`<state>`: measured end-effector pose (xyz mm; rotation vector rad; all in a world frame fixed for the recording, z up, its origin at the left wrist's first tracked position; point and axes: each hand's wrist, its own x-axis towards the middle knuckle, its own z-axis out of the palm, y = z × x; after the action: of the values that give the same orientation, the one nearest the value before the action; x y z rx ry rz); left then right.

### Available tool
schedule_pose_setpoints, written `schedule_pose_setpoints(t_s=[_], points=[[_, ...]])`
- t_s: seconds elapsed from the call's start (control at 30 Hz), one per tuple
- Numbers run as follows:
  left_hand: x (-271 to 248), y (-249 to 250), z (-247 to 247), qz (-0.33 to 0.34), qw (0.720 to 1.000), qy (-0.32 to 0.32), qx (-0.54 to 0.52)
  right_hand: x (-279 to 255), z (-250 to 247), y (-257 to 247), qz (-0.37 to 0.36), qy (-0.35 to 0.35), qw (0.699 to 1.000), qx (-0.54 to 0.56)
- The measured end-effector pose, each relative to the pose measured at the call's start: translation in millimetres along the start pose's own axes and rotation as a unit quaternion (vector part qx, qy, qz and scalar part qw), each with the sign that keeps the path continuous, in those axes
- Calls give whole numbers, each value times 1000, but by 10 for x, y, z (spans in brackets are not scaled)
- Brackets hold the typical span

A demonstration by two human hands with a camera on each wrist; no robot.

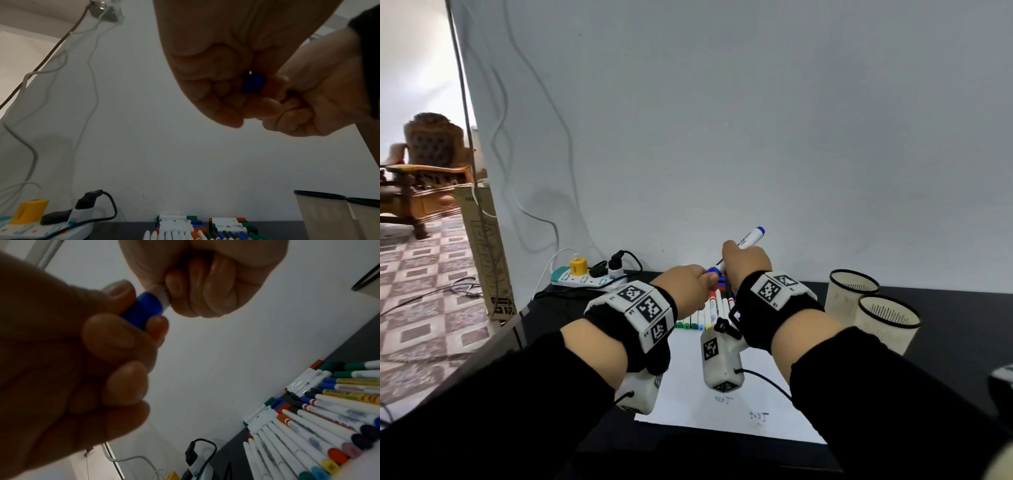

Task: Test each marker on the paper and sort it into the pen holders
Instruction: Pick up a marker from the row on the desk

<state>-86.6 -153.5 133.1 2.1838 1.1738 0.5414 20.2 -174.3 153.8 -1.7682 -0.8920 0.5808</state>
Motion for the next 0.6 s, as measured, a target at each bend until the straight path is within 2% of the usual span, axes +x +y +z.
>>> schedule_pose_setpoints(t_s=[0.07, 0.13, 0.2, 0.3, 0.33, 0.37, 0.4, 0.47, 0.5, 0.6], points=[[-9, -5, -43, -7, 997, 23, 78, -9, 50, -36, 8, 2, 1000, 12], [-20, -22, -82, -10, 993, 38, 107, 3, 104, -40, 13, -7, 1000, 24], [-25, -70, -104, -15, 998, 15, 58, 12, 146, -24, 8, -22, 999, 27], [-43, -128, -99, -53, 993, -28, -99, 19, 222, 12, -6, -35, 999, 31], [-51, -134, -108, -61, 993, -30, -102, 15, 250, 13, -3, -40, 999, 33], [-77, -114, -131, -58, 996, -23, -56, 25, 275, 13, 1, -40, 999, 37], [-112, -96, -157, -51, 998, -15, 33, 50, 273, 26, 8, -35, 998, 42], [-214, -82, -199, -24, 974, 23, 223, 130, 173, 52, 39, -13, 997, 61], [-265, -115, -208, -8, 960, 37, 277, 198, 89, 82, 55, -3, 995, 80], [-349, -283, -262, -5, 950, 37, 310, 350, -75, 212, 73, 6, 991, 110]])
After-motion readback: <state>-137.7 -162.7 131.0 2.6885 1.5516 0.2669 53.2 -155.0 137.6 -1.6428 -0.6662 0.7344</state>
